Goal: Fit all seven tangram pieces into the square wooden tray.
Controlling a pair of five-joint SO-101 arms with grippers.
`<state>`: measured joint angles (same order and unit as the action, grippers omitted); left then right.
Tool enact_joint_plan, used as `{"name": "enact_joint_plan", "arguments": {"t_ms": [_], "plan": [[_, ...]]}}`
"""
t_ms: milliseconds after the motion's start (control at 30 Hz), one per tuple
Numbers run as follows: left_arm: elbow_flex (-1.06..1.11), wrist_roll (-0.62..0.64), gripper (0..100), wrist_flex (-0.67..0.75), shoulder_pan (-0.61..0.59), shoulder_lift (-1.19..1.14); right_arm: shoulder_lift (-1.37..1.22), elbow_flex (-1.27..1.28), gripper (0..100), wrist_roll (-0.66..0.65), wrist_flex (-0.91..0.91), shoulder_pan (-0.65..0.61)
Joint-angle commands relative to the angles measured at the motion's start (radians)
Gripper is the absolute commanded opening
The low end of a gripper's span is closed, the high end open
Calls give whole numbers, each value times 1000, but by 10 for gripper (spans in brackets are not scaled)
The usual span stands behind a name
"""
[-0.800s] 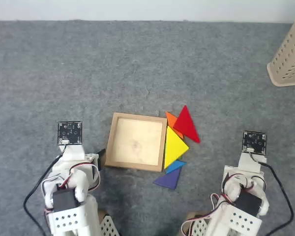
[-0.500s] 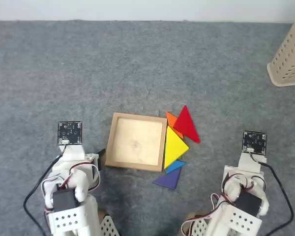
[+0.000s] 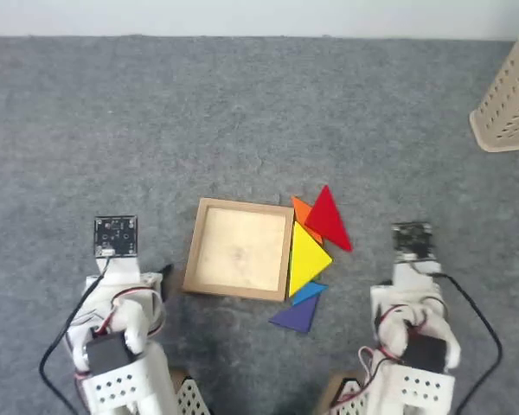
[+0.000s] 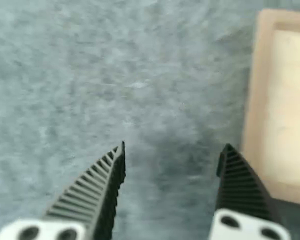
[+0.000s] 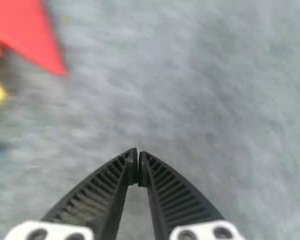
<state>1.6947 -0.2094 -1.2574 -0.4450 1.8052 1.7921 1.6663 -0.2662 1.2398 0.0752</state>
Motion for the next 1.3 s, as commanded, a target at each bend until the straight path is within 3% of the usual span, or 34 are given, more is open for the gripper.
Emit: {"name": "enact_joint_plan", "arguments": {"t_ms": [0, 167, 467, 667, 800, 933, 1067, 1267], "plan": [[-8, -163, 280, 9, -51, 15, 22, 17, 9, 3, -91, -162], [-8, -184, 280, -26, -48, 15, 19, -25, 9, -9, -229, -216], [-8, -186, 280, -26, -48, 15, -73, -226, 6, -63, -165, -219], [-8, -186, 280, -26, -48, 15, -493, -463, 9, -61, -185, -269], [-8, -186, 280, -26, -48, 15, -877, -694, 19, -60, -180, -404], [-8, -186, 280, -26, -48, 15, -1256, -933, 121, -54, -186, -512], [-8, -186, 280, -26, -49, 15, -1560, -1165, 225, -8, -179, -530], [-8, -186, 280, -26, -51, 15, -1836, -1336, 264, 80, -179, -519]]}}
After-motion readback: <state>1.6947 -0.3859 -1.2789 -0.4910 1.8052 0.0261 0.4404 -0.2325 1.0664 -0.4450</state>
